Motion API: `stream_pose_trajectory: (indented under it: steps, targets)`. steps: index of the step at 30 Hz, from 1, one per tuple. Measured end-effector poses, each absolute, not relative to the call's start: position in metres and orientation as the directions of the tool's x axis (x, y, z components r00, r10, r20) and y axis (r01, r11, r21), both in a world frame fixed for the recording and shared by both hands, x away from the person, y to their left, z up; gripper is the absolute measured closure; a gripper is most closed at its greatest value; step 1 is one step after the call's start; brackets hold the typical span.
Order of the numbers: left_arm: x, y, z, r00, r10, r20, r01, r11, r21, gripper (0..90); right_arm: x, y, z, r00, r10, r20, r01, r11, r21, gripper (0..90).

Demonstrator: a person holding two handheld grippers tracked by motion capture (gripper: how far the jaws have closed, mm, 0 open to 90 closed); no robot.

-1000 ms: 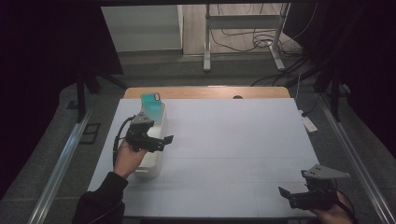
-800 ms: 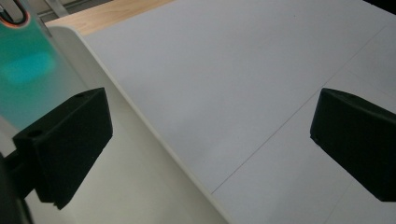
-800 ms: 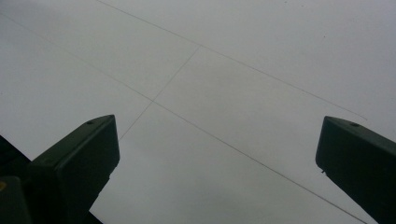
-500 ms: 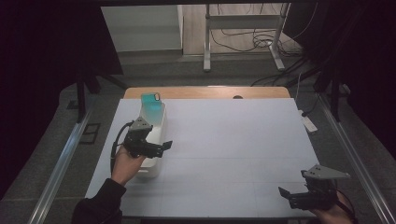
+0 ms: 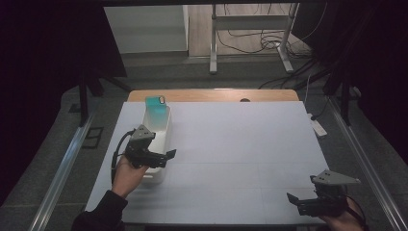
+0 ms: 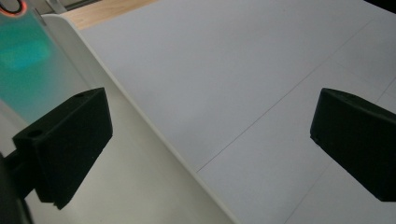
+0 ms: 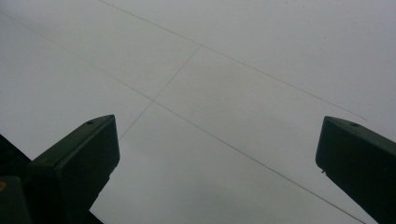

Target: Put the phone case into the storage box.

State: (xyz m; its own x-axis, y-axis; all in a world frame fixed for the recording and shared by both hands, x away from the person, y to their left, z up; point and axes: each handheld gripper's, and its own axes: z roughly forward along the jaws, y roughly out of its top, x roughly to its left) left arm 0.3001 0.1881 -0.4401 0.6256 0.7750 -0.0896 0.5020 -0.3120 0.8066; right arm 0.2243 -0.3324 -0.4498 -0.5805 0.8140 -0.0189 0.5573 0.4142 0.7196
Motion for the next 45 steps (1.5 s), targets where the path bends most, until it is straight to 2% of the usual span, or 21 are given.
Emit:
stream_pose_trajectory:
  steps: [45]
  targets:
    - [0.245, 0.212, -0.444, 0.572, 0.812, -0.115, 0.522, -0.251, 0.815, 0.0, 0.223, -0.331, -0.449, -0.584, 0.811, -0.025, 0.553, 0.421, 0.719, 0.0]
